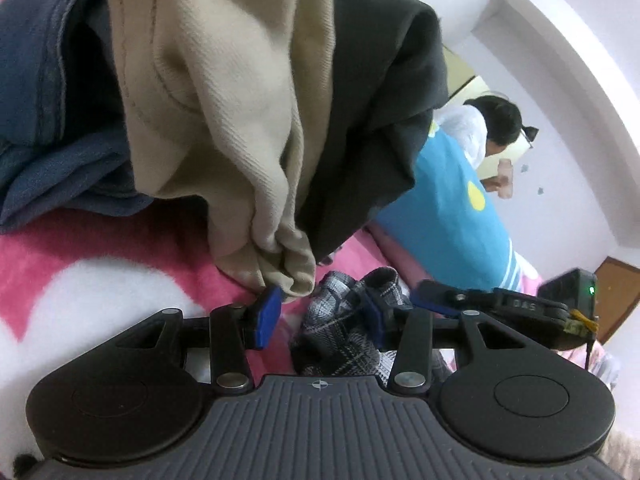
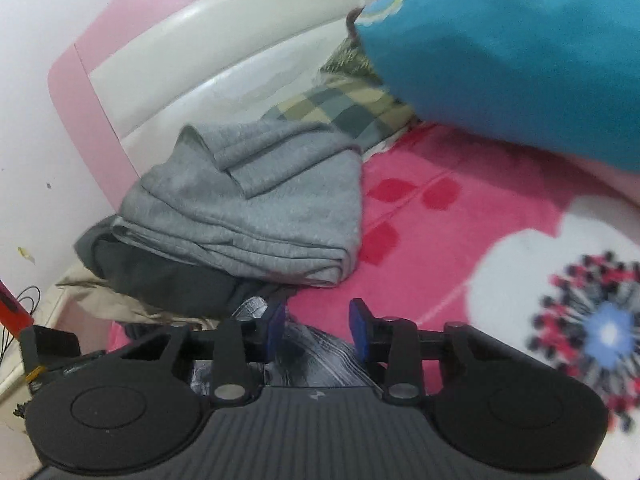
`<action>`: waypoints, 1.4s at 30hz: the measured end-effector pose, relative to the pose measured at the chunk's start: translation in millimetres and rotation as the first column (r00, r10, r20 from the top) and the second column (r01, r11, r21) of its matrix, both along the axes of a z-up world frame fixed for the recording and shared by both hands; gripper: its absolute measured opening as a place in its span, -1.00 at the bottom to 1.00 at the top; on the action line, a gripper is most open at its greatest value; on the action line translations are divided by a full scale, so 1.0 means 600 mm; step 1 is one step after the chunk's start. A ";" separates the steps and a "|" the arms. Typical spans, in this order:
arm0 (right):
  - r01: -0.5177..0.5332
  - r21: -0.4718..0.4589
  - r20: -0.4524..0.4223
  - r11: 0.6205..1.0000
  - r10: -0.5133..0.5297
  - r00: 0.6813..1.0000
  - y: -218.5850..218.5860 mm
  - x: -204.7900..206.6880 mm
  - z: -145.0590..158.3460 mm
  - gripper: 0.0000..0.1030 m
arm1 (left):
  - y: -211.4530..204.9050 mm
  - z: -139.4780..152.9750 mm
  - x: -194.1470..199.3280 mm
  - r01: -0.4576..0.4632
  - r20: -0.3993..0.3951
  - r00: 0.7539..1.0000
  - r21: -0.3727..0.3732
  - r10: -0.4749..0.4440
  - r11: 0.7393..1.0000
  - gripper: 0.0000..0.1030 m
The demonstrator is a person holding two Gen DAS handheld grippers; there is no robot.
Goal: Fold clothes
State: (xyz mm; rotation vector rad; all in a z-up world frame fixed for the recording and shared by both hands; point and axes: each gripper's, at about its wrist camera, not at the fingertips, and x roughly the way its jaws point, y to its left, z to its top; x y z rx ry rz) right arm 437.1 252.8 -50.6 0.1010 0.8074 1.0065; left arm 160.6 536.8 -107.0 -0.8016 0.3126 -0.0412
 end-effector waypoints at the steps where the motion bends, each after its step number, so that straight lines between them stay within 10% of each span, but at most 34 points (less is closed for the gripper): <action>1: -0.047 -0.004 -0.004 0.999 0.047 0.999 0.012 -0.006 -0.004 -0.61 | -0.002 0.001 -0.001 0.000 0.000 1.000 0.011 0.000 1.000 -0.14; 11: -0.477 -0.265 0.217 0.838 0.534 0.817 0.044 -0.186 -0.002 -0.60 | -0.017 0.008 -0.004 0.003 0.017 1.000 0.080 -0.004 0.997 -0.14; 17: -0.322 0.085 0.173 0.943 0.304 0.937 -0.015 -0.067 0.075 -0.36 | -0.014 0.002 -0.003 0.028 0.053 0.998 0.050 -0.030 0.998 -0.14; 20: -0.206 0.033 0.125 0.978 0.200 0.972 0.000 -0.007 0.057 -0.35 | -0.010 0.000 -0.003 0.030 0.066 0.997 0.036 -0.032 0.999 -0.14; 31: -0.318 -0.216 0.029 0.923 0.331 0.943 0.067 0.002 -0.035 -0.34 | -0.010 0.001 0.004 0.033 0.074 0.997 0.024 -0.035 0.999 -0.14; 34: -0.312 -0.246 0.104 0.917 0.346 0.933 0.080 -0.023 -0.036 -0.83 | -0.012 0.005 0.009 0.030 0.068 0.997 0.032 -0.032 0.999 -0.14; 42: -0.164 -0.248 0.367 0.955 0.249 0.896 0.075 -0.055 -0.004 -0.88 | -0.020 0.006 0.015 0.026 0.053 0.998 0.053 -0.029 0.998 -0.14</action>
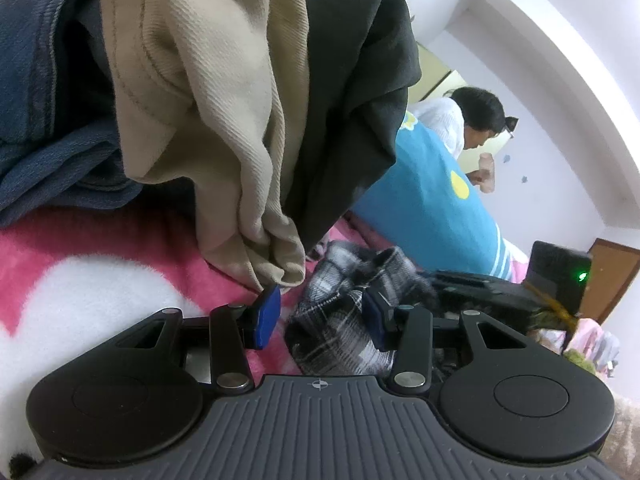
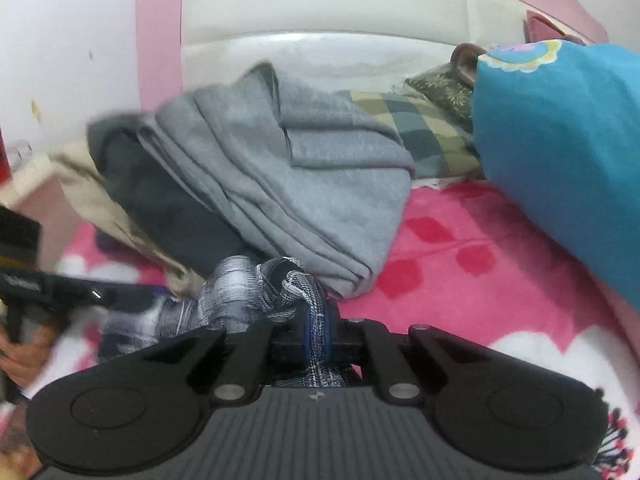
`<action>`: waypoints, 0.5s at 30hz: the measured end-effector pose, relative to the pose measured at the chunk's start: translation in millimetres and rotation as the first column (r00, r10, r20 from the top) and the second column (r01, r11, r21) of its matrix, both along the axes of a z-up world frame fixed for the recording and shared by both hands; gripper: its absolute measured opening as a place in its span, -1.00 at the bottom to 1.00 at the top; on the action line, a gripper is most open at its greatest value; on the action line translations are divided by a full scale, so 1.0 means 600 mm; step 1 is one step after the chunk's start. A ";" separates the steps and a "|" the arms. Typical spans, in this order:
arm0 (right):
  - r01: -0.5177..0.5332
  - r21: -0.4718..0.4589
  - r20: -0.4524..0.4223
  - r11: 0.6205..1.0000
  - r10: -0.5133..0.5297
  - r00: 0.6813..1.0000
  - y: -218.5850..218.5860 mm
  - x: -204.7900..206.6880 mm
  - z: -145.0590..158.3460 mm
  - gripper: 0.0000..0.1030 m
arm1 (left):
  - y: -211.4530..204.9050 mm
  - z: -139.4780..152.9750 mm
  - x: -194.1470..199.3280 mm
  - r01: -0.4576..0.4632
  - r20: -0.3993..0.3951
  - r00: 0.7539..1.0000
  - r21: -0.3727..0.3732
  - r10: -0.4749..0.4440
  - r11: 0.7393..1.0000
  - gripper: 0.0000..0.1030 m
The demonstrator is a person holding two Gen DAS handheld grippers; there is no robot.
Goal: Fold clothes
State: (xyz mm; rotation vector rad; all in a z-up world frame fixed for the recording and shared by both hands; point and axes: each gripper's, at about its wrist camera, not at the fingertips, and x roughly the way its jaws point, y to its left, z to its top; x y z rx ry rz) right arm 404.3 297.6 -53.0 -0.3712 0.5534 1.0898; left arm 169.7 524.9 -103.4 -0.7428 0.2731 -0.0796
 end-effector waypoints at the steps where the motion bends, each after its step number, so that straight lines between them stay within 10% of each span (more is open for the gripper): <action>1: 0.005 -0.019 0.026 1.000 -0.004 1.000 0.007 0.000 -0.010 -0.88 | -0.002 0.001 0.001 0.000 -0.001 1.000 0.001 0.000 1.000 -0.14; 7: 0.091 -0.045 -0.035 0.995 -0.092 0.995 0.018 0.041 -0.057 -0.56 | -0.007 0.002 0.009 0.000 -0.005 1.000 0.001 0.000 1.000 -0.14; 9: 0.127 0.026 -0.111 0.992 -0.123 0.986 -0.006 0.057 -0.038 -0.19 | -0.007 0.001 0.009 0.001 -0.004 1.000 -0.001 -0.001 1.000 -0.14; 15: 0.071 0.226 -0.272 0.971 -0.007 0.962 -0.073 0.063 0.022 0.02 | -0.008 -0.002 0.009 0.001 0.001 1.000 -0.006 -0.001 1.000 -0.14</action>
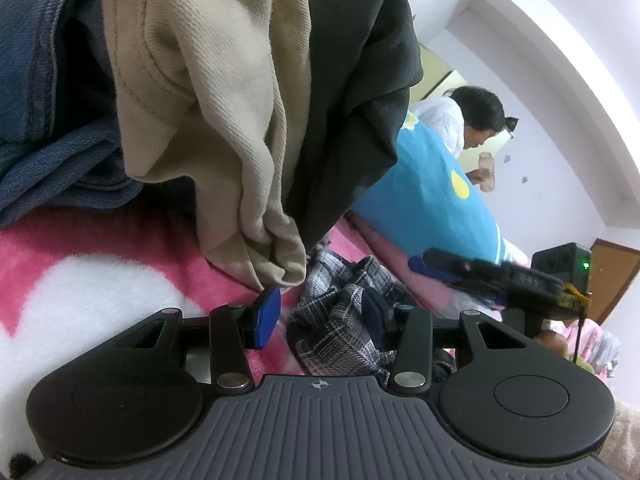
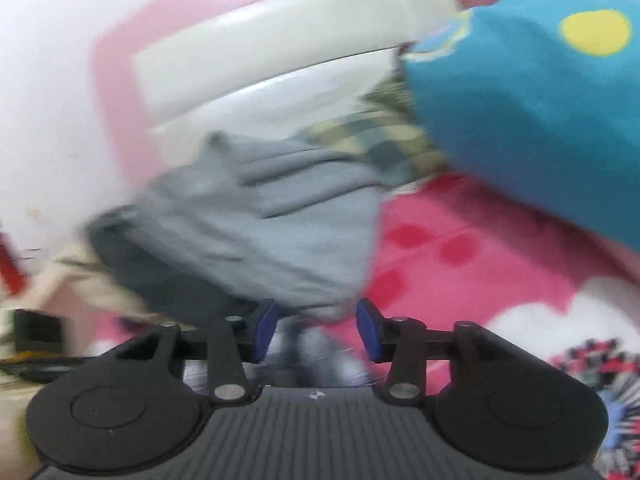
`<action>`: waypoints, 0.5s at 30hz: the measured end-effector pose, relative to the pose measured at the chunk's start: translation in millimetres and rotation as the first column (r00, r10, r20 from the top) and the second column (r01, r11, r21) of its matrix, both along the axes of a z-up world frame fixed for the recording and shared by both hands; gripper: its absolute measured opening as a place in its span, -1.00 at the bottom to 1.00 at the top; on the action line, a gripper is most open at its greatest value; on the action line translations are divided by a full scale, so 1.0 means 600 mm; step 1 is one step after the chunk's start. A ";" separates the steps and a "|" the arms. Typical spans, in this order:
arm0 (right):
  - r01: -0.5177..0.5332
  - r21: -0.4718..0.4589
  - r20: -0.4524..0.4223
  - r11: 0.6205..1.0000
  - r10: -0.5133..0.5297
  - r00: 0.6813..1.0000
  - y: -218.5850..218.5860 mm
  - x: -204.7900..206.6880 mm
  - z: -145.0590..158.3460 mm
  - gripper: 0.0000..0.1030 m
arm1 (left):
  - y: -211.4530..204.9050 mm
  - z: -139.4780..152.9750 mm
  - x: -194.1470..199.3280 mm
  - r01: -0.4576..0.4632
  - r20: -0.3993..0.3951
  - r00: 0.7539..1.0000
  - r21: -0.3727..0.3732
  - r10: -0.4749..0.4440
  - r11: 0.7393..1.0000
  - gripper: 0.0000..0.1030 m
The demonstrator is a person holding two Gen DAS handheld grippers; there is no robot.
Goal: Fold clothes
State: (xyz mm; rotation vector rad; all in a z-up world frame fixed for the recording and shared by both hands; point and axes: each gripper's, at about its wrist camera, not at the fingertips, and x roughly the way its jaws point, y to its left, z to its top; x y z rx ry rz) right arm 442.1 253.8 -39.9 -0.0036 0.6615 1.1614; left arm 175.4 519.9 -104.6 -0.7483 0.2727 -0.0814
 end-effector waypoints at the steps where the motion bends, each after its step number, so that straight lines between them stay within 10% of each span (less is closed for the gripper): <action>1: -0.030 -0.021 -0.006 0.999 0.030 1.000 0.008 -0.005 -0.003 0.14 | 0.001 -0.001 -0.001 0.000 0.001 1.000 -0.001 0.000 1.000 -0.14; 4: -0.083 -0.107 0.002 0.991 0.084 0.997 0.038 -0.018 -0.022 0.05 | 0.001 -0.003 -0.002 0.000 0.000 1.000 -0.001 0.000 1.000 -0.14; 6: -0.103 -0.132 -0.004 0.986 0.103 0.995 0.050 -0.020 -0.032 -0.75 | 0.002 -0.005 -0.005 0.000 0.001 1.000 -0.001 0.000 1.000 -0.14; 15: -0.154 -0.075 0.060 0.985 0.159 0.985 0.078 -0.018 -0.022 -0.78 | 0.008 -0.014 -0.014 0.003 0.013 1.000 -0.014 -0.003 1.000 -0.14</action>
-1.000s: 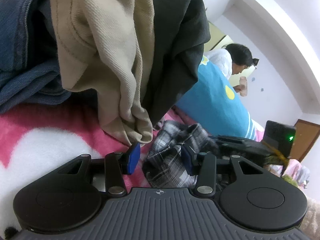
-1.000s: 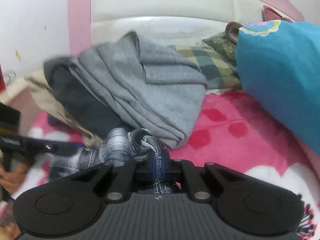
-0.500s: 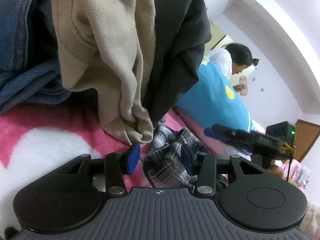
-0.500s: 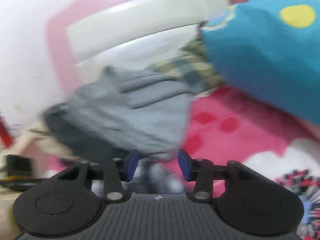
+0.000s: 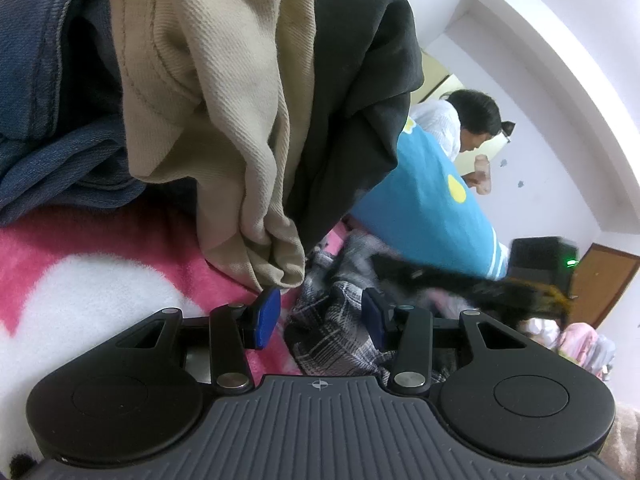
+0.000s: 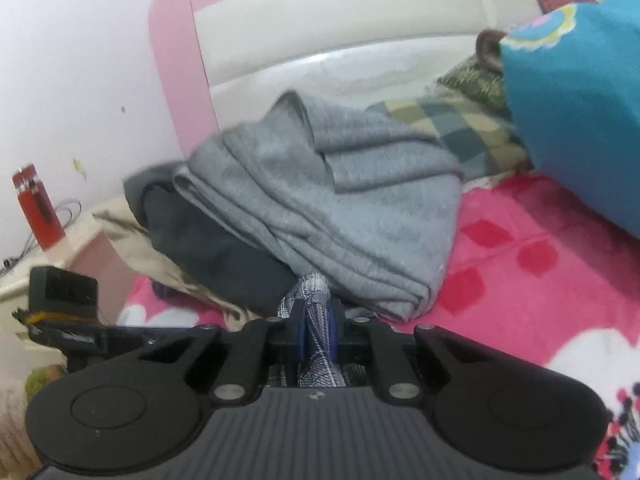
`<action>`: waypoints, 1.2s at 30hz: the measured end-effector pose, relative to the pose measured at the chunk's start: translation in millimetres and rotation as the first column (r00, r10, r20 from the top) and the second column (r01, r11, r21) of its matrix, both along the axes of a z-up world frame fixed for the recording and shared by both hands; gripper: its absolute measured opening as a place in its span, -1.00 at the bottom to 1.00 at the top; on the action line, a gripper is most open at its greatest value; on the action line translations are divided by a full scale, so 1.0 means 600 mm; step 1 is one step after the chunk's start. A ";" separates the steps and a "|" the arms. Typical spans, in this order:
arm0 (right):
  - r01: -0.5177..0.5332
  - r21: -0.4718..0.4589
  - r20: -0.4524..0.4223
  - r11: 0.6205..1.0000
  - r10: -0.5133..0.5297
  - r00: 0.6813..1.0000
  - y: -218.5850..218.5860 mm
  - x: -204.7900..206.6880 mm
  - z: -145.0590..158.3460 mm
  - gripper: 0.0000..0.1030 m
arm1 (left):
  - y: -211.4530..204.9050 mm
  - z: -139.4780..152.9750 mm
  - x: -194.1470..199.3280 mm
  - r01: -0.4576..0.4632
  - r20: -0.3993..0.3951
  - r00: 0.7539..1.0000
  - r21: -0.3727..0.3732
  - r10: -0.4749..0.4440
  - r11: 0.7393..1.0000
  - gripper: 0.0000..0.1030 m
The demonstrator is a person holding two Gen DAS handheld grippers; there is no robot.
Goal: Fold clothes
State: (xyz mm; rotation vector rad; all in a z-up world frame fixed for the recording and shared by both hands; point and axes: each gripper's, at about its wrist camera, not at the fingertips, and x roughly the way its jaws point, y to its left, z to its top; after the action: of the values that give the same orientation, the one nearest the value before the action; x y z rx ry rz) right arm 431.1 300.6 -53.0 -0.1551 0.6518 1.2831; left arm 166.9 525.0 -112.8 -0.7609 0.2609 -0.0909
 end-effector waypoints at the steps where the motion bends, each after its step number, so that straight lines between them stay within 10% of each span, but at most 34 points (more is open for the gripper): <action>1: 0.008 -0.033 0.016 0.999 -0.007 1.000 0.009 0.004 -0.012 -0.77 | 0.000 0.000 0.000 0.000 -0.001 1.000 0.001 0.000 1.000 -0.14; 4: 0.063 -0.099 0.030 0.993 -0.061 0.998 0.020 0.020 -0.042 -0.68 | 0.003 -0.004 -0.003 0.001 -0.001 1.000 -0.004 -0.001 1.000 -0.14; 7: 0.157 -0.072 -0.039 0.985 -0.160 0.986 -0.007 0.036 -0.016 -0.15 | 0.004 -0.005 -0.003 -0.002 -0.008 1.000 -0.002 0.002 1.000 -0.15; 14: 0.399 0.128 -0.064 0.908 -0.394 0.917 -0.267 -0.010 0.163 -0.11 | -0.010 0.015 0.006 -0.030 -0.099 0.994 0.063 0.037 0.998 -0.14; 22: 0.647 0.176 0.045 0.741 -0.663 0.747 -0.636 -0.210 0.321 -0.11 | -0.078 0.127 -0.064 -0.089 -0.131 0.986 0.135 0.106 0.987 -0.10; 28: 0.705 0.278 0.113 0.653 -0.751 0.651 -0.781 -0.352 0.379 -0.11 | -0.254 0.220 -0.084 0.071 -0.036 0.997 -0.039 -0.072 0.997 0.03; 36: 0.673 0.209 0.136 0.710 -0.703 0.698 -0.756 -0.321 0.337 -0.13 | -0.516 0.135 -0.053 0.079 -0.056 0.995 -0.115 -0.086 0.990 0.03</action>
State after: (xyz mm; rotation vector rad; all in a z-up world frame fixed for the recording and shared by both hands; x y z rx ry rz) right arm 238.6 -153.1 149.1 0.0803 0.3694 0.5560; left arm 135.0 215.2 -31.7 -0.8658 0.3478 -0.1615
